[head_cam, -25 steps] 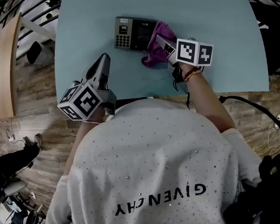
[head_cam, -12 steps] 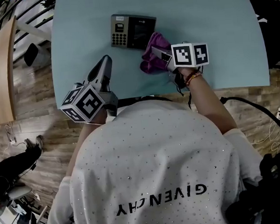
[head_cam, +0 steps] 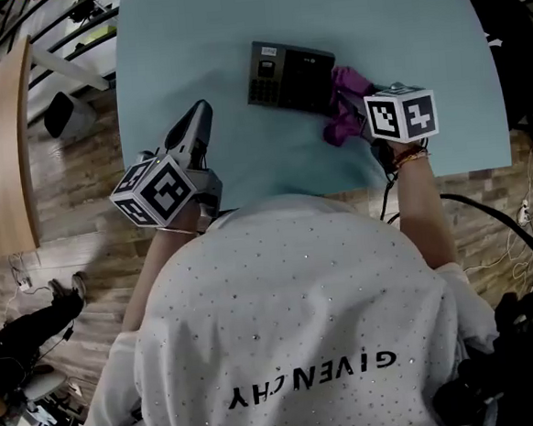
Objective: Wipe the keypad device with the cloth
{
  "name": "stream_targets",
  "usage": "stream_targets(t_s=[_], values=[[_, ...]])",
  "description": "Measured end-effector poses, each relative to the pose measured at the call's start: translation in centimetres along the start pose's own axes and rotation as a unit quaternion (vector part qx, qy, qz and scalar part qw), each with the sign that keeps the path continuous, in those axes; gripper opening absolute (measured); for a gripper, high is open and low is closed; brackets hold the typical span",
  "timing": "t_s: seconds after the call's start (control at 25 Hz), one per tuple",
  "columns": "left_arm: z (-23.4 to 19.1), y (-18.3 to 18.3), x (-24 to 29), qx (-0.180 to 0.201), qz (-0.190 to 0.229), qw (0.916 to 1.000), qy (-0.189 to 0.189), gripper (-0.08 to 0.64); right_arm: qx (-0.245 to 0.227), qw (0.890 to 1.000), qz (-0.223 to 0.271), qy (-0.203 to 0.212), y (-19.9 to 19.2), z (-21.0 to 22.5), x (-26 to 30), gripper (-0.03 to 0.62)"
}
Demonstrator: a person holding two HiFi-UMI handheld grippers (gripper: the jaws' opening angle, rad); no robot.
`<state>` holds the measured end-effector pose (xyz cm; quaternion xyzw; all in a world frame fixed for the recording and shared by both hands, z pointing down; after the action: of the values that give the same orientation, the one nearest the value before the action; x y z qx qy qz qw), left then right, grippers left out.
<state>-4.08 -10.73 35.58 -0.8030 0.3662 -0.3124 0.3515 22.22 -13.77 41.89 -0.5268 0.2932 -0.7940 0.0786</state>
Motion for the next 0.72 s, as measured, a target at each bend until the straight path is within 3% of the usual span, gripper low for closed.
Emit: stream_targets(t_s=[0.12,0.2,0.28,0.44,0.48,0.56,0.64,0.72], values=[[-1.5,2.3,-0.8,0.008,0.003,0.9999,-0.010,0.000,-0.034,0.993,0.101,-0.059,7.1,-0.5,-3.5,0.052],[-2.7,3.3,-1.5,0.011,0.006,0.9998,-0.013,0.000,-0.052,0.981,0.171,-0.071,12.1,-2.1,-5.0,0.053],[-4.0,4.0,-2.2,0.006,0.010,0.9998,-0.017,0.000,-0.049,0.970,0.235,-0.039,16.5,-4.9,-5.3,0.054],[-6.5,4.8,-4.1,-0.008,0.015,0.9997,-0.017,0.000,0.003,0.946,0.314,0.078,22.2,-11.2,-3.4,0.054],[-7.0,4.8,-4.5,-0.009,0.014,0.9997,-0.015,0.000,0.009,0.946,0.312,0.091,22.7,-12.1,-2.1,0.054],[-8.0,4.7,-5.3,-0.011,0.014,0.9998,-0.010,0.000,0.006,0.959,0.270,0.080,21.9,-12.8,1.3,0.054],[-8.9,4.7,-5.9,-0.013,0.016,0.9998,-0.004,0.000,-0.008,0.980,0.195,0.036,19.5,-12.3,4.7,0.054],[-10.1,4.9,-6.5,-0.016,0.019,0.9997,0.002,0.000,-0.028,0.990,0.139,-0.004,17.0,-11.8,6.7,0.054]])
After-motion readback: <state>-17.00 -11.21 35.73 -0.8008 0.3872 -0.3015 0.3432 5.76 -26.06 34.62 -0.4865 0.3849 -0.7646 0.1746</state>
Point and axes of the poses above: the fingertips, and each gripper's own axes: x forward along the fingers, z to its right, y out of its top, the point moved 1 cm from there along -x, backward along the fingers, and after that the axes turned 6 degrees about x, right-handed, at the moved point
